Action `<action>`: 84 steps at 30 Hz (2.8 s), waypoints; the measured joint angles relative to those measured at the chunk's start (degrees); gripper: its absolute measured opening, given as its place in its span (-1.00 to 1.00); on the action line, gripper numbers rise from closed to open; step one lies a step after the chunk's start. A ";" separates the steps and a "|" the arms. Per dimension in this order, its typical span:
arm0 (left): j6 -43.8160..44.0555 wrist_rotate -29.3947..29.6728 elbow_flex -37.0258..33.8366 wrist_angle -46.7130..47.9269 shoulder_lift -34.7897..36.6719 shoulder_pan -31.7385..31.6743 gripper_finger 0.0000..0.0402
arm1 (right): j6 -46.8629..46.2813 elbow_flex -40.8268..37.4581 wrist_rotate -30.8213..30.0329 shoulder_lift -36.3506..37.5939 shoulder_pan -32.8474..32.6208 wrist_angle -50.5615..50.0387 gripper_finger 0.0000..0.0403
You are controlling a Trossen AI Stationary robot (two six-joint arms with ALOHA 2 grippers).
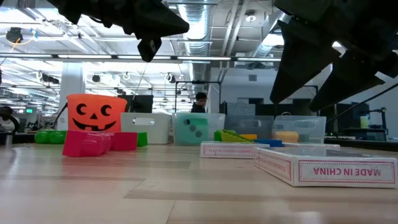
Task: Pick & Place Toys
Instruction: Put the orange deck of cards into the black bin
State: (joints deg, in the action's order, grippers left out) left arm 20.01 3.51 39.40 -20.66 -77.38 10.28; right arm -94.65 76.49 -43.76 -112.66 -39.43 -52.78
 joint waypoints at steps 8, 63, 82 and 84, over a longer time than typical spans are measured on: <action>0.00 -0.02 0.00 0.17 0.00 0.00 -1.00 | -3.31 0.02 -0.03 -0.78 0.12 -1.49 0.82; 0.02 -0.02 0.02 1.30 -0.02 0.00 -1.00 | -29.18 -3.50 6.11 -9.51 2.87 -12.75 0.99; 0.45 -0.07 0.02 1.32 -0.02 -0.01 -1.00 | -27.08 -3.58 5.41 -9.44 4.13 -11.35 0.99; 0.44 -0.07 0.02 1.32 -0.02 0.00 -1.00 | -26.43 -3.58 5.02 -9.44 4.50 -10.28 0.99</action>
State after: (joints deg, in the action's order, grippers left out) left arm 20.45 3.43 39.42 -19.33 -77.41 10.28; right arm -121.08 72.90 -38.74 -122.10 -34.93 -63.06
